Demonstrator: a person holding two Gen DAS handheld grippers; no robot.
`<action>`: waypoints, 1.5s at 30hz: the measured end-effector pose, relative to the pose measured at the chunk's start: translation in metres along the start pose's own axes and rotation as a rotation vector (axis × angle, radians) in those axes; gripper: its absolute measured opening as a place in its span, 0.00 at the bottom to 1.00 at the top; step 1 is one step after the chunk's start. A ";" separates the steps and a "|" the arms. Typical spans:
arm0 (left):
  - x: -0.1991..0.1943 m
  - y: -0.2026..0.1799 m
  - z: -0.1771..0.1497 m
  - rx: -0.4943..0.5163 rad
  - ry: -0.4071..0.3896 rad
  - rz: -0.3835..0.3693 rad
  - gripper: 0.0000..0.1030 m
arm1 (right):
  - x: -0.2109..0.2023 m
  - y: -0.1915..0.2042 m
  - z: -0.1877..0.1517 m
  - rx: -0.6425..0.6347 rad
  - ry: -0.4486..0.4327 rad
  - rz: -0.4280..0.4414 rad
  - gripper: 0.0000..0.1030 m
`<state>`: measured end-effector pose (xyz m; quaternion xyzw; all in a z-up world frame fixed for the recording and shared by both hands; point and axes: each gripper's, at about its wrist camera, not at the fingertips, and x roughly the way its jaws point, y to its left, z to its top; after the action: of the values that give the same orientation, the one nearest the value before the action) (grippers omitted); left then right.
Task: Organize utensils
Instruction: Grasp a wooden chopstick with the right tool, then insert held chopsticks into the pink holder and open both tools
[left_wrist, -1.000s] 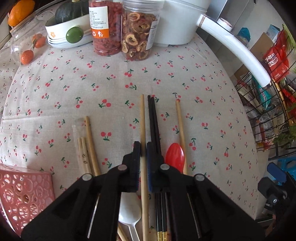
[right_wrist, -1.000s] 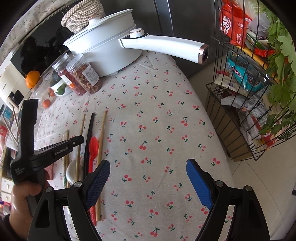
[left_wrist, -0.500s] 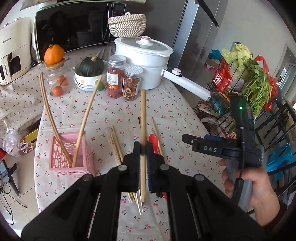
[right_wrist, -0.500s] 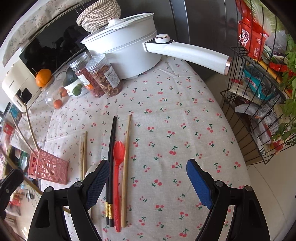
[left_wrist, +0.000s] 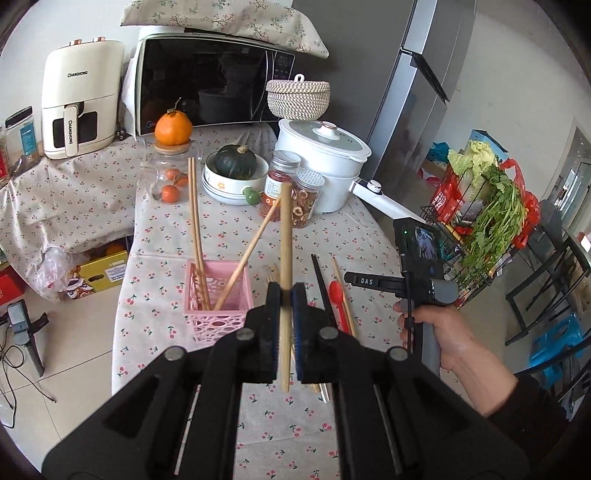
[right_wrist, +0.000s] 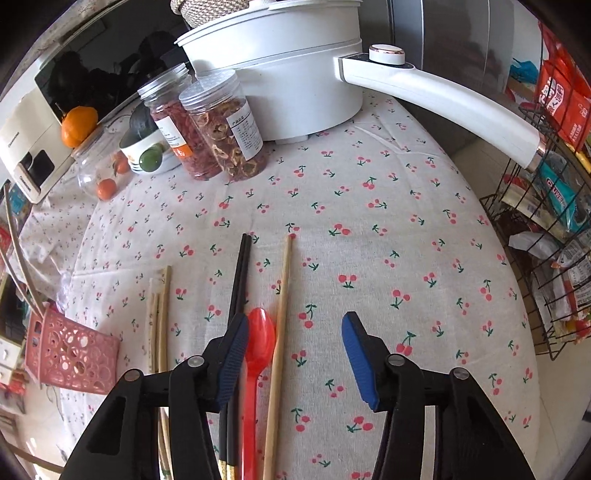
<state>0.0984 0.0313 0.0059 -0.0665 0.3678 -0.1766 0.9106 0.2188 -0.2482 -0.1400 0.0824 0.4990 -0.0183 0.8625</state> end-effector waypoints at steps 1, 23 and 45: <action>0.001 0.003 0.000 -0.002 0.005 0.004 0.07 | 0.005 0.000 0.003 0.011 -0.001 0.004 0.45; -0.007 0.032 -0.003 -0.032 0.008 0.044 0.07 | -0.021 0.018 0.002 -0.096 -0.098 -0.125 0.05; -0.060 0.040 0.010 -0.077 -0.244 0.090 0.07 | -0.211 0.065 -0.052 -0.158 -0.451 0.068 0.05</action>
<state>0.0762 0.0904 0.0420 -0.1056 0.2635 -0.1119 0.9523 0.0760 -0.1861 0.0244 0.0251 0.2904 0.0321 0.9560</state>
